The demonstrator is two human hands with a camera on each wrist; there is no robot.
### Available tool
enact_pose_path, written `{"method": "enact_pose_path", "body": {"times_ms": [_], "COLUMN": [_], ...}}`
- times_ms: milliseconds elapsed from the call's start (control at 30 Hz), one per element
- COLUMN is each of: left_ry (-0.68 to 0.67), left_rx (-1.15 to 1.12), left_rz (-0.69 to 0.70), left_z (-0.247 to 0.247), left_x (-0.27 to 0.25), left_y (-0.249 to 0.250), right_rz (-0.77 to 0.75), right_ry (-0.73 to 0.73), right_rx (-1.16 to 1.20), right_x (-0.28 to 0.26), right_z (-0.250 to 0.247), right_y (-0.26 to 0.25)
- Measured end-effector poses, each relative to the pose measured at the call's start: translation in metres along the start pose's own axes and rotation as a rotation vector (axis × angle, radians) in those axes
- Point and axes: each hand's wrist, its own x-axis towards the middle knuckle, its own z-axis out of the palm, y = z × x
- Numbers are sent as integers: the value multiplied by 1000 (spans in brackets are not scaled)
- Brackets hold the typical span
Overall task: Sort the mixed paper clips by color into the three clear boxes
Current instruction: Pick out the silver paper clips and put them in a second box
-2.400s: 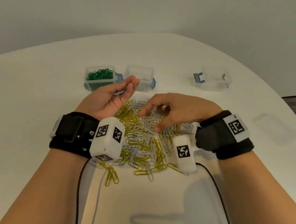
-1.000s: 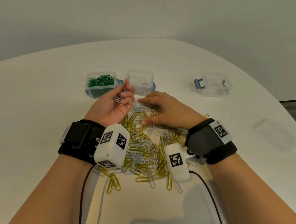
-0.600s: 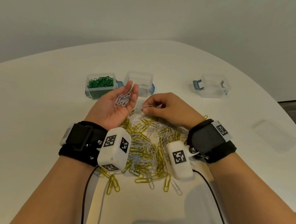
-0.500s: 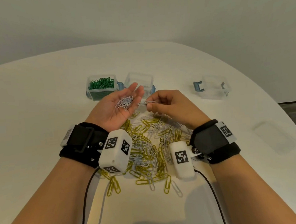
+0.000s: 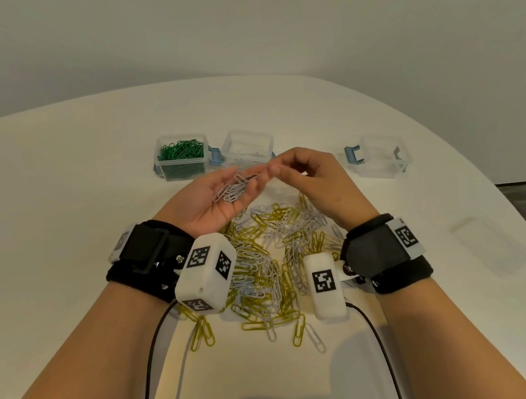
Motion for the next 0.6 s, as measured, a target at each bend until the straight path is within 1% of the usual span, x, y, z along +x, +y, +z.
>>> {"method": "enact_pose_path", "body": {"times_ms": [67,133,167,267,333,400,500,567,600], "left_ry": [17,17,23,54,68,87,107,94,61], "left_rx": [-108,-151,-142,-86,-114,-151,-155,-184,-209], "left_rz": [27,60,71,54,50,70,90,75,51], "left_z": [-4,-6,-7,-10,-12,-10,-7,-10,-13], "left_x": [1,0,0,2,3,4,4,4,4], "left_y": [3,6,7,8,8,6,4,7,9], "right_rz": [84,167,180,131,76,62,96,128,149], "right_ry": [-23,-134,-193,-305,-354,-357,-327,-308,-288], "right_rx": [-16,-137,-209,-371,-378,-354,-362,-351,-344], "right_x": [0,-1,-3,-5,-5,-6,-6,-6,-6], "right_z": [-6,-7,-6,1,5,7,6,3,0], "right_y": [2,4,4,0,-1,-2,-2,-3,-3]}}
